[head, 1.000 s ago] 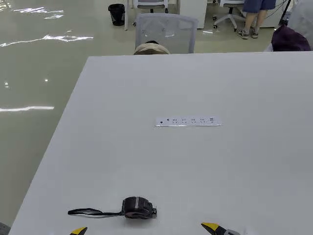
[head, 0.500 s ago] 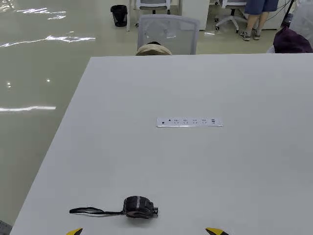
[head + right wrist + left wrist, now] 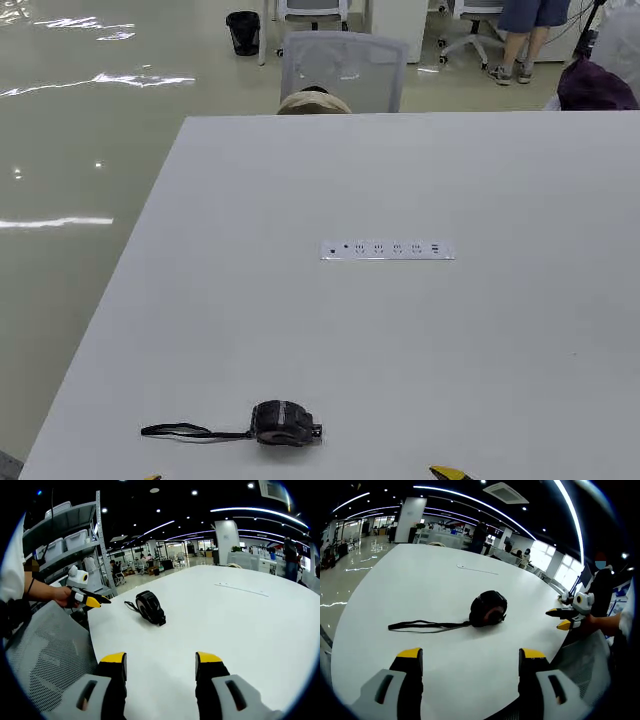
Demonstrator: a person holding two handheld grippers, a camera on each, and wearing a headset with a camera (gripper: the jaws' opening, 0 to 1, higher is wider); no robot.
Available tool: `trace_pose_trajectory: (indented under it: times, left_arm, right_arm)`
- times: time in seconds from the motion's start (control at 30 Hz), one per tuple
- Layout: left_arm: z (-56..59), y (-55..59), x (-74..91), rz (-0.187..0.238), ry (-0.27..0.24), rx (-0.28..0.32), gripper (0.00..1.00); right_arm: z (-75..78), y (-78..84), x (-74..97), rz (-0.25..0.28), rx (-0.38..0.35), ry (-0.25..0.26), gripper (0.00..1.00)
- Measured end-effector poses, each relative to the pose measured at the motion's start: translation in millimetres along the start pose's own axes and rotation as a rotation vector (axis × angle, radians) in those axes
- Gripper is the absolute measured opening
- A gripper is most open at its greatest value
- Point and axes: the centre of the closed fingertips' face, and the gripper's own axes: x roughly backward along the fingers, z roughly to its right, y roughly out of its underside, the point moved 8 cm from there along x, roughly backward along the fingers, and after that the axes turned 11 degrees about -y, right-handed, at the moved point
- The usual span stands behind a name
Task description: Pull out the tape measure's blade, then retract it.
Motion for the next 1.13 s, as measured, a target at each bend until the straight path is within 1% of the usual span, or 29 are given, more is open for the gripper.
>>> trace_pose_trajectory:
  times: [0.13, 0.2, 0.37, 0.53, 0.63, 0.87, 1.13]
  left_arm:
    - [-1.0, -0.3, 1.8, 0.005, -0.009, 0.001, 0.77]
    - [-3.8, 0.4, 3.2, 0.009, -0.014, 0.011, 0.77]
    - [-2.7, 1.0, 4.4, 0.006, -0.017, 0.014, 0.77]
    - [-3.8, 2.7, 7.6, 0.015, -0.022, 0.027, 0.77]
    - [-4.0, 4.6, 7.2, 0.008, -0.024, 0.027, 0.77]
    - [-2.7, 3.2, 7.1, 0.012, -0.026, 0.037, 0.77]
    - [-1.4, 5.2, 6.5, 0.008, -0.028, 0.045, 0.76]
  right_arm:
    - [-1.3, -0.3, 0.9, -0.004, -0.008, 0.008, 0.57]
    - [-1.7, -0.4, 1.1, -0.007, -0.011, 0.014, 0.59]
    - [-3.3, -0.2, 1.9, -0.003, -0.018, 0.013, 0.60]
    - [-4.1, 0.4, 3.8, 0.006, -0.026, 0.018, 0.60]
    - [-4.1, 1.3, 4.8, 0.008, -0.027, 0.020, 0.60]
    - [-3.2, 2.8, 5.3, 0.014, -0.031, 0.026, 0.60]
    - [-4.5, 2.9, 5.1, 0.024, -0.041, 0.026, 0.60]
